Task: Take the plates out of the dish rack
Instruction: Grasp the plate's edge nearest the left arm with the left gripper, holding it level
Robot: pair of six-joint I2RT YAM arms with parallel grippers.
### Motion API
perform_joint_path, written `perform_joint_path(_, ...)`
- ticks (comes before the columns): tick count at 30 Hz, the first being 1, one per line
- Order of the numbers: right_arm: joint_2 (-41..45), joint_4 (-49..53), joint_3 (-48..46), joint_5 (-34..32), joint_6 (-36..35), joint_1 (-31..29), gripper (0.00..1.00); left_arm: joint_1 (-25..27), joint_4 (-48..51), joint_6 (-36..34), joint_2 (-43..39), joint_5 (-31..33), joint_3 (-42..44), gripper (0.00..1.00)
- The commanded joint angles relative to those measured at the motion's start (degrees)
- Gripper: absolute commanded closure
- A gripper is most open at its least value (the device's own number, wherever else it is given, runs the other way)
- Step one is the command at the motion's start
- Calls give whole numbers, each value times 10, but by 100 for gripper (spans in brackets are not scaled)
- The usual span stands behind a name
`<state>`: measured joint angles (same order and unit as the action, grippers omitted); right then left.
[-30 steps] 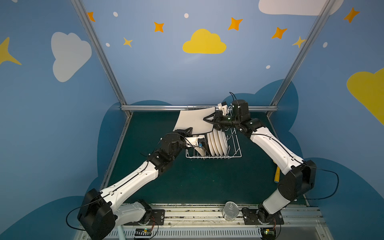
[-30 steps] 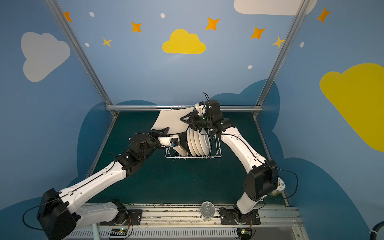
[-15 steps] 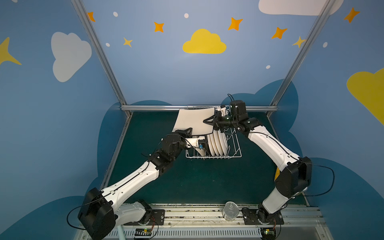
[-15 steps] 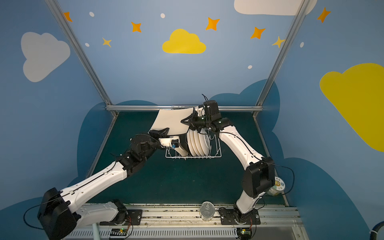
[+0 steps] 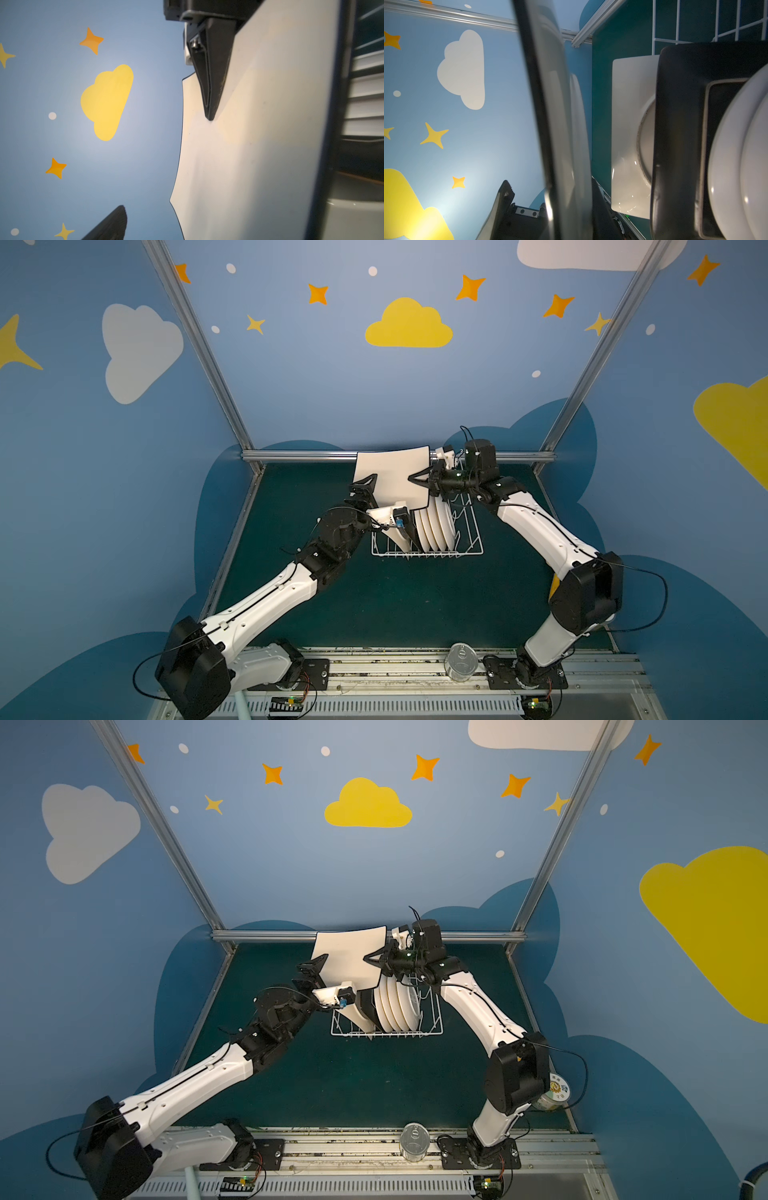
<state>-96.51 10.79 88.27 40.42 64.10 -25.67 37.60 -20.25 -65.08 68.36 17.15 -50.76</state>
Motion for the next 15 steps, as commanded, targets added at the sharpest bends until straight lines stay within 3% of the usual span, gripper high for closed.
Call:
perform_joint_path(1, 27, -135, 3, 26, 25, 21, 100, -3, -1, 38, -33, 10, 1, 1)
perform_joint_path(6, 32, -176, -4, 24, 39, 43, 100, -4, 42, 96, -84, 19, 29, 1)
perform_joint_path(9, 35, -187, -6, 23, 39, 54, 100, -11, 120, 161, -122, 12, 20, 1)
perform_joint_path(15, 43, -187, -16, 29, 15, 71, 100, -76, 249, 379, -182, -46, -35, 1)
